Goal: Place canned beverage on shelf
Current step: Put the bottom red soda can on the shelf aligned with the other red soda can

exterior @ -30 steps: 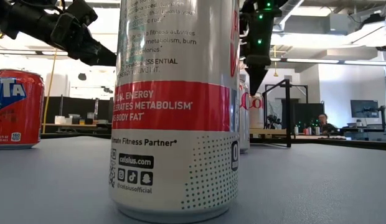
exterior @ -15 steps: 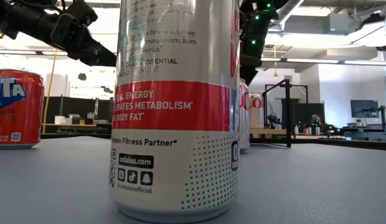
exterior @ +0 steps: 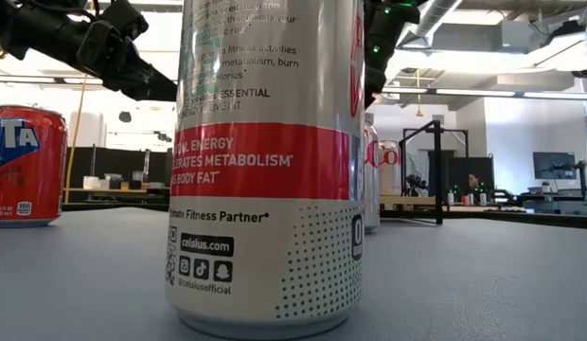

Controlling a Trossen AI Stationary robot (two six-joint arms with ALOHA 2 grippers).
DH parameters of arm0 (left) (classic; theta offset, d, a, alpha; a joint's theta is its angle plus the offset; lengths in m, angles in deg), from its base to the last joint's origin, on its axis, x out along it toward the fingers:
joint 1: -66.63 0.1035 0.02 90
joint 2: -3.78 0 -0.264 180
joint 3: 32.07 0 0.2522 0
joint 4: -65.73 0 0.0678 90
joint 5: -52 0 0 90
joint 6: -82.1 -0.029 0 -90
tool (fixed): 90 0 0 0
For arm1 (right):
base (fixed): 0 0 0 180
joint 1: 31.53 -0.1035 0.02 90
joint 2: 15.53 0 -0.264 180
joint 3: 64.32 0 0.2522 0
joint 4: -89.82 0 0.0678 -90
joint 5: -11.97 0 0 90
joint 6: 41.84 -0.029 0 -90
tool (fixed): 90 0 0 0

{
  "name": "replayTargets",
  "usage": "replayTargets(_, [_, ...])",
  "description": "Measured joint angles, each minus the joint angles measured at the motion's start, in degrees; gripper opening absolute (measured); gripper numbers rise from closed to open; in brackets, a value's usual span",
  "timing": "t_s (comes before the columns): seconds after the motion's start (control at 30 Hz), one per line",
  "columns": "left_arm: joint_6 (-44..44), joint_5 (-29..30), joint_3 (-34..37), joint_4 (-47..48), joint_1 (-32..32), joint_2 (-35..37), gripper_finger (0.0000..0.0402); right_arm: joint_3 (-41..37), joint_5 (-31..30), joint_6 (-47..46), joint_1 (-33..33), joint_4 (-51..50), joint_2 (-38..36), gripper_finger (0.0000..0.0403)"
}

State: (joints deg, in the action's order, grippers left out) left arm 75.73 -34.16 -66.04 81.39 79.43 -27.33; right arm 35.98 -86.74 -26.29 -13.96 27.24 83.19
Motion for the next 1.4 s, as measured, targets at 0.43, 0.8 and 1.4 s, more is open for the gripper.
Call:
replayTargets(0.43, [-0.02, 0.00, 0.00, -0.01, 0.00, 0.00, 0.0322, 0.02, -0.11, -0.04, 4.14, 0.48, 0.02, 0.0000])
replayTargets(0.8, [-0.02, 0.00, 0.00, 0.13, 0.00, 0.00, 0.0322, 0.02, -0.07, -0.50, 5.35, 1.77, 0.05, 0.0000])
replayTargets(1.4, [-0.18, 0.00, 0.00, 0.50, 0.00, 0.00, 0.0322, 0.02, -1.44, 0.79, 3.54, 6.45, 4.65, 0.0000])
